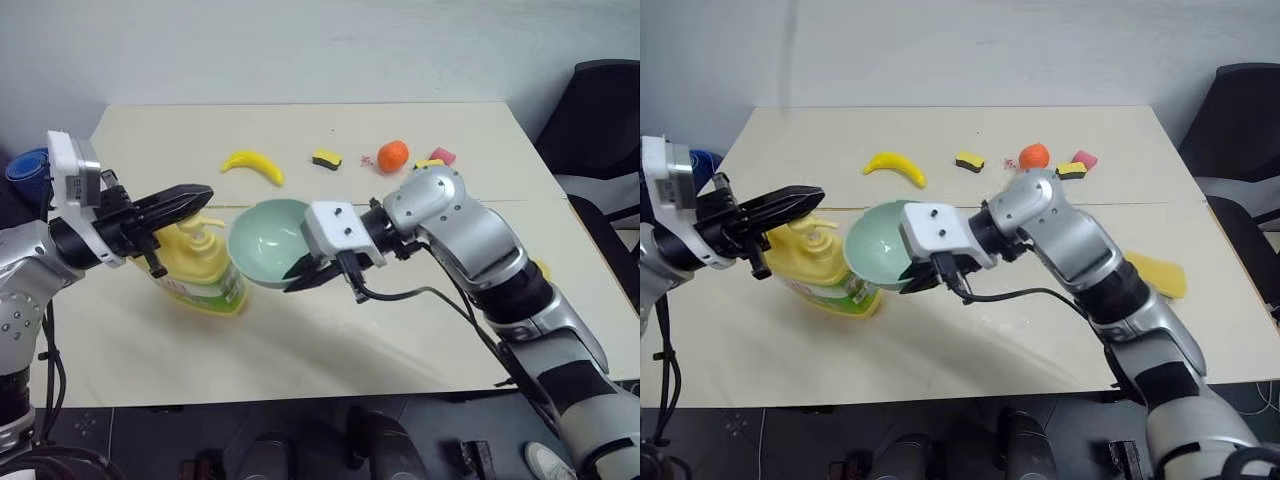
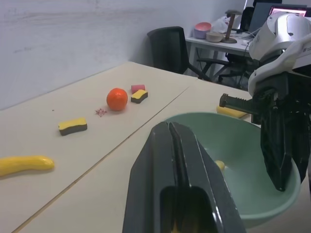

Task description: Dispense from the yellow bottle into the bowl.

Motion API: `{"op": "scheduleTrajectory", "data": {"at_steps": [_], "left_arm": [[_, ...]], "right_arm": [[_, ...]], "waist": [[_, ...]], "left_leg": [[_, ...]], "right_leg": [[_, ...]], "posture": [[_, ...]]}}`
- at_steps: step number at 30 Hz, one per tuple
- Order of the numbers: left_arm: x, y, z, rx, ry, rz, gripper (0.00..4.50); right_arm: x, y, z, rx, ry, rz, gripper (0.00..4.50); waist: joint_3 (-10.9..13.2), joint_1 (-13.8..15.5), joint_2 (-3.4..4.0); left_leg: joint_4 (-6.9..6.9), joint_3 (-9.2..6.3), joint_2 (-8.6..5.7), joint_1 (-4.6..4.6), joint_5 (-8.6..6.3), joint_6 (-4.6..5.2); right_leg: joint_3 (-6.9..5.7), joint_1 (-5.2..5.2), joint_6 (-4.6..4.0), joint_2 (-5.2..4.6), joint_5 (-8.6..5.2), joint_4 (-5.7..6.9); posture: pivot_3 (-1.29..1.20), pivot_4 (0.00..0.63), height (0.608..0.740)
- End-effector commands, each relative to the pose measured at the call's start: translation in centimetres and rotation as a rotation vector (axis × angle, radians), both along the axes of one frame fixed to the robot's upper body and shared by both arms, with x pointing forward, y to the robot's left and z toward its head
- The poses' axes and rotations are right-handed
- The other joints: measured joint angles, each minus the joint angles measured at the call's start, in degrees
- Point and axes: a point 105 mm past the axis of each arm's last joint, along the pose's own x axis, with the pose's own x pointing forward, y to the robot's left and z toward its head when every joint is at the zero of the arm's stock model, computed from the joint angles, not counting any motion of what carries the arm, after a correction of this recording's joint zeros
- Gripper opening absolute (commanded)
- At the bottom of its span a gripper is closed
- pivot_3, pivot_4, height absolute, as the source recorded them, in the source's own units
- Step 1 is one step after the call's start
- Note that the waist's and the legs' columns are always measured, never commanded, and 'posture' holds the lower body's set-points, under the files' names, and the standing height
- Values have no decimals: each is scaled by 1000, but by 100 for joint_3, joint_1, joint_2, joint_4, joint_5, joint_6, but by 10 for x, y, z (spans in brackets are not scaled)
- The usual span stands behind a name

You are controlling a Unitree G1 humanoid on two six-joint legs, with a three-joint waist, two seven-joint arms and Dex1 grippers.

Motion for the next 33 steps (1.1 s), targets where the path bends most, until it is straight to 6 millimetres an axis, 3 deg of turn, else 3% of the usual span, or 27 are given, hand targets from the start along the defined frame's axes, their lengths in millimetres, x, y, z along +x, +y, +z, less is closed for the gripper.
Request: {"op": "scheduleTrajectory", "data": {"at_steps": [1,9,25,27,29,33], "left_arm": [[2,1,-10,61,44,12,23],[10,9,-42,195,149,103,23],[7,6,-95,227,333,154,23],[7,2,-80,153,268,131,23],[7,0,-52,51,163,101,23],[-6,10,-8,-38,-8,53,23]], "right_arm": [[-1,9,11,20,-30,11,0],[-3,19,12,39,-7,18,0],[-4,20,9,46,20,7,0],[-2,18,8,53,22,-4,0],[1,14,9,71,21,-26,0],[10,-12,5,95,13,-74,0]], "waist": [[0,-2,0],[-3,-65,6],[-105,-96,134],[-113,-95,140],[-113,-95,139],[-105,-88,91]], "left_leg": [[0,0,0,0,0,0],[0,1,0,9,0,0],[-11,7,-7,31,0,-1],[-12,9,-6,35,0,-1],[-12,10,-6,40,0,-1],[-12,5,-5,19,1,0]], "right_leg": [[0,0,0,0,0,0],[5,3,0,-1,0,7],[19,9,-1,-9,-1,15],[20,10,-2,-9,-2,17],[22,12,-2,-9,-2,21],[17,-2,-3,-9,-2,18]], "posture": [[0,150,740],[0,150,740],[0,150,740],[0,150,740],[0,150,740],[0,150,740]]}}
